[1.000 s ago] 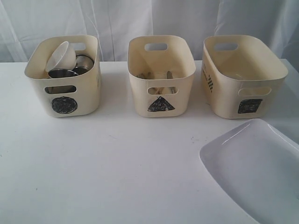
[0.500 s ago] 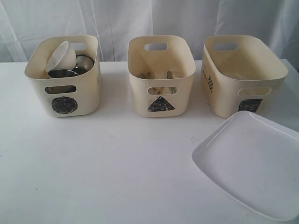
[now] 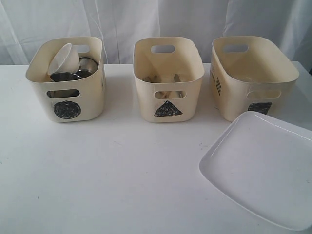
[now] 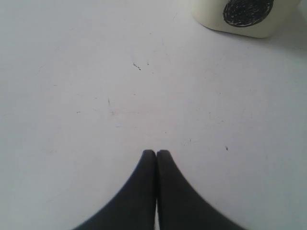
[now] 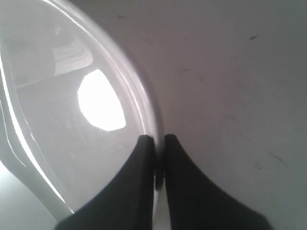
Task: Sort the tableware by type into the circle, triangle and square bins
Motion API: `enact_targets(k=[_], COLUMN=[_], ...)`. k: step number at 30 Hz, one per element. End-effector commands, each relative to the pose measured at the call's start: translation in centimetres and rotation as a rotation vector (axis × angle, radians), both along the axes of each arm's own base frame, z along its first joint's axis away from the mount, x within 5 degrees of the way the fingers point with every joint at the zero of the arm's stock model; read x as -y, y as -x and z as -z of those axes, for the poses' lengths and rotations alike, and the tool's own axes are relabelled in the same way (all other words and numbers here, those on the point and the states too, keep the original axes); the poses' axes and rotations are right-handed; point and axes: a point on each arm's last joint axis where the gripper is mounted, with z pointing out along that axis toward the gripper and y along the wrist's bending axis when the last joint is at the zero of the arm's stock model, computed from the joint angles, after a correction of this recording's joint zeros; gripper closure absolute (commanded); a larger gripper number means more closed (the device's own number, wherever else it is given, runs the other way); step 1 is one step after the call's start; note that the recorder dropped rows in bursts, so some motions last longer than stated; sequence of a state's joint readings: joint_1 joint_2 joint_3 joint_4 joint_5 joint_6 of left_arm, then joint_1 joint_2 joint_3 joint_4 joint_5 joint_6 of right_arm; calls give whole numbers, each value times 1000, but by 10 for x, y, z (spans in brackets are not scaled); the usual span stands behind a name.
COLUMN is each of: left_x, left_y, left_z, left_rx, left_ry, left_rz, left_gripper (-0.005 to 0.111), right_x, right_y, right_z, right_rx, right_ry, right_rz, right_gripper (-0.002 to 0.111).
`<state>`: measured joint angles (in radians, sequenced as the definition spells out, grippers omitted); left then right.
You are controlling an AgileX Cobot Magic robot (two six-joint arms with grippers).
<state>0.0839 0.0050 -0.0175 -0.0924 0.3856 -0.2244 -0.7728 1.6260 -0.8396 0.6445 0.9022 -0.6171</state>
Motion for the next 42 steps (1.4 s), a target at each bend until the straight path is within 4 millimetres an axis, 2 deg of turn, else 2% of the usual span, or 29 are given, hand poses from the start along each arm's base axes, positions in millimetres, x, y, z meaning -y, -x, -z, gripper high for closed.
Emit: enact_targets(k=[1, 7, 15, 18, 22, 29, 37, 42], left_x=[1, 1, 1, 1, 1, 1, 1, 1], left_y=[2, 2, 2, 2, 2, 2, 2, 2], left_z=[7, 7, 7, 7, 7, 7, 7, 7], left_rx=[-52, -52, -52, -52, -52, -52, -52, -52], left_ry=[13, 13, 13, 13, 13, 13, 13, 13], left_rz=[11, 11, 11, 11, 11, 11, 11, 11], left_gripper=[107, 107, 107, 107, 107, 107, 107, 107], right_x=[-2, -13, -12, -15, -22, -23, -19, -28], right_y=[0, -5, -7, -12, -20, -30, -33, -35], right_z=[-2, -9, -9, -5, 10, 31, 33, 23], right_rx=[38, 161, 185, 188, 161, 120, 137, 220], right_ry=[27, -64, -19, -13, -39, -17, 27, -39], right_rz=[-79, -198, -216, -247, -300, -292, -279, -324], right_gripper=[108, 108, 108, 108, 108, 108, 108, 108])
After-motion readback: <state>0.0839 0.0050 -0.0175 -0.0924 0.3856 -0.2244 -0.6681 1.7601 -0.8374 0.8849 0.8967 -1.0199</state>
